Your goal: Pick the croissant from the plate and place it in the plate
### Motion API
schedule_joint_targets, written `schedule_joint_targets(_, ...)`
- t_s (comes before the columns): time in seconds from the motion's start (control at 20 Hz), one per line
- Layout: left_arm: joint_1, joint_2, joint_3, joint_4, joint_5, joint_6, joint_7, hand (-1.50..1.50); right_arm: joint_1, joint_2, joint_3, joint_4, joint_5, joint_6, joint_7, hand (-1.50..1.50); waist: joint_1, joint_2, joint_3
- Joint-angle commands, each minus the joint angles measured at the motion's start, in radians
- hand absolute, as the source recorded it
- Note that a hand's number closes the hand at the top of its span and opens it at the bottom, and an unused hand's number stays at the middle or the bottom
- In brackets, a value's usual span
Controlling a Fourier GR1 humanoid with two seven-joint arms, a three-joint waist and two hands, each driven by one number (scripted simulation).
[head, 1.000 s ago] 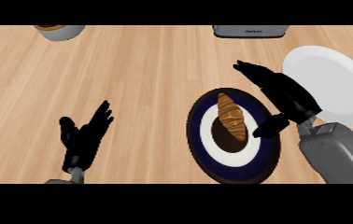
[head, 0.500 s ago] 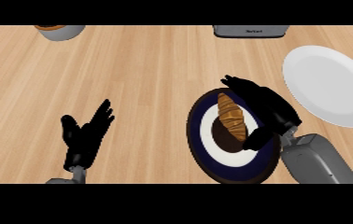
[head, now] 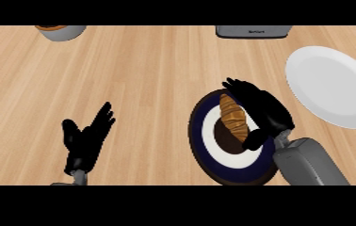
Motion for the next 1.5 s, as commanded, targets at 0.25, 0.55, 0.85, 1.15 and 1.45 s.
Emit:
schedule_joint_targets(0.25,-0.008,-0.015,0.022,-0.014,-0.021,-0.022,0.047,0.00,-0.070,0.136,-0.014,0.233,0.135,-0.069,-0.040,-1.50,0.002,0.002,-0.002)
schedule_joint_targets(0.55,-0.021,-0.011,0.071,0.009,-0.013,-0.072,0.026,0.00,-0.036,0.124,-0.039,0.185,0.184,-0.002,-0.059,-1.50,-0.002,0.001,-0.002)
schedule_joint_targets(0.85,-0.057,-0.059,0.030,-0.015,-0.057,-0.013,0.081,0.00,-0.104,0.098,-0.014,0.306,0.265,-0.061,-0.176,1.50,-0.002,0.002,-0.002)
schedule_joint_targets(1.15,0.014,-0.035,0.049,-0.023,-0.049,-0.065,0.027,0.00,0.087,0.092,0.013,0.121,0.302,-0.105,-0.170,1.50,-0.010,-0.001,-0.002)
schedule_joint_targets(1.45,0.035,-0.026,0.078,-0.065,-0.027,-0.047,0.060,0.00,0.488,0.040,0.027,-0.172,0.258,-0.176,-0.126,1.50,-0.052,-0.012,-0.003)
